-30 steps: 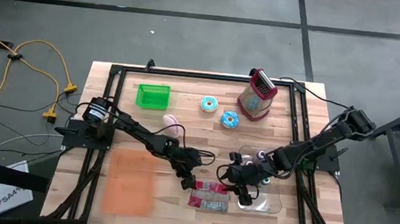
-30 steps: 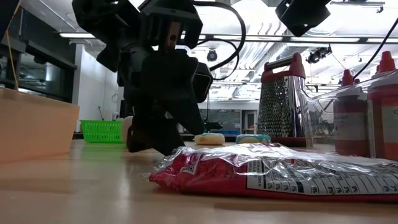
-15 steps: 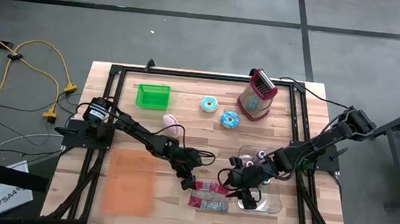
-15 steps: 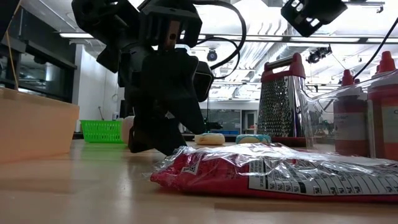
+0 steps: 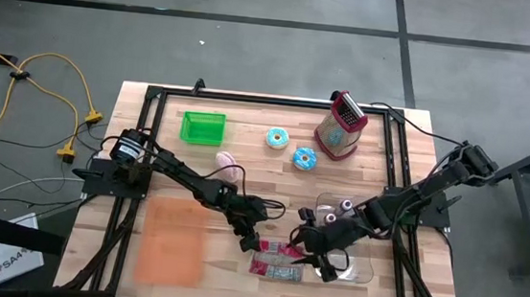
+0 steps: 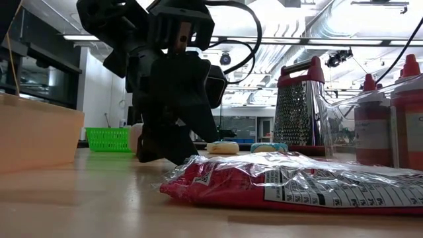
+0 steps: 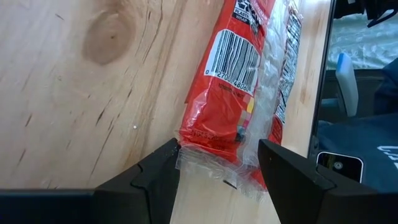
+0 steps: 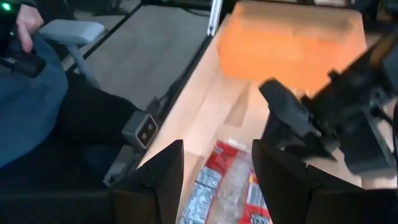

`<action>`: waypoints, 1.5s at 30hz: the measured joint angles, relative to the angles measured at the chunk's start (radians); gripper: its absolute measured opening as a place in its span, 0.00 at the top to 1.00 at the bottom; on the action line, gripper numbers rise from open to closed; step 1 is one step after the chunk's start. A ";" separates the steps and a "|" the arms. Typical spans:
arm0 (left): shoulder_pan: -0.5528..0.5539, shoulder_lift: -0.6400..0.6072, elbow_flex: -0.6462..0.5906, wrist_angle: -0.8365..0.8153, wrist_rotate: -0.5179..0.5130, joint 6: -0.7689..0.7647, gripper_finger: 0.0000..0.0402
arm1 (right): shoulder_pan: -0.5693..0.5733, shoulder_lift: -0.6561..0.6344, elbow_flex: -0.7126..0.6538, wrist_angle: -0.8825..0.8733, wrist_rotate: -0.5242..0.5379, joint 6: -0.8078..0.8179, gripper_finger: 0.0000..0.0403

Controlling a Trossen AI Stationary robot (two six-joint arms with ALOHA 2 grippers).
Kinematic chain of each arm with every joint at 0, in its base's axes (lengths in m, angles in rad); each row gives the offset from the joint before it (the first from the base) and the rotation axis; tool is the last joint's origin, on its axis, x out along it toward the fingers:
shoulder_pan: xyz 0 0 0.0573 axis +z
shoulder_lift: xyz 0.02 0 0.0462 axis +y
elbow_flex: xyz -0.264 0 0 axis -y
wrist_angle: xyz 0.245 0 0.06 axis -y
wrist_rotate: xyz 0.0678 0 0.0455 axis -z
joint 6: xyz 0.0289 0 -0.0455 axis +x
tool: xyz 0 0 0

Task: Pick & Place Food Item
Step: Put the red popcorn bag into the orange bin

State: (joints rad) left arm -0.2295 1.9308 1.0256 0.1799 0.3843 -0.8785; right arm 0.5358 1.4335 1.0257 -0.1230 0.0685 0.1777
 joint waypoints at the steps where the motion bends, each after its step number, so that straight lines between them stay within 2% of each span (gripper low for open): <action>1: 0.000 0.000 0.000 0.000 0.000 0.003 0.48 | 0.006 0.012 0.014 -0.001 0.009 -0.001 0.56; 5: 0.000 0.000 0.000 0.000 -0.001 0.007 0.48 | 0.029 0.092 0.090 -0.081 0.040 -0.006 0.56; 12: 0.000 0.000 0.000 0.000 -0.001 0.009 0.48 | 0.047 0.300 0.343 -0.357 0.088 0.061 0.56; 18: 0.000 0.000 0.000 -0.003 0.003 0.014 0.48 | 0.058 0.386 0.484 -0.525 0.098 0.146 0.56; 24: 0.000 0.000 0.000 -0.005 0.004 0.020 0.48 | 0.058 0.438 0.489 -0.580 0.083 0.265 0.56; 27: 0.000 0.000 0.000 -0.005 0.004 0.022 0.48 | 0.058 0.475 0.489 -0.578 0.088 0.273 0.59; 35: -0.002 0.000 0.000 -0.006 0.006 0.024 0.48 | 0.064 0.519 0.489 -0.583 0.056 0.382 0.74; 45: -0.002 0.000 0.000 -0.006 0.007 0.023 0.48 | 0.088 0.519 0.456 -0.573 0.088 0.442 0.94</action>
State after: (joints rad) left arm -0.2314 1.9309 1.0253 0.1738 0.3916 -0.8551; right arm 0.6239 1.9526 1.4817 -0.6959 0.1562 0.6200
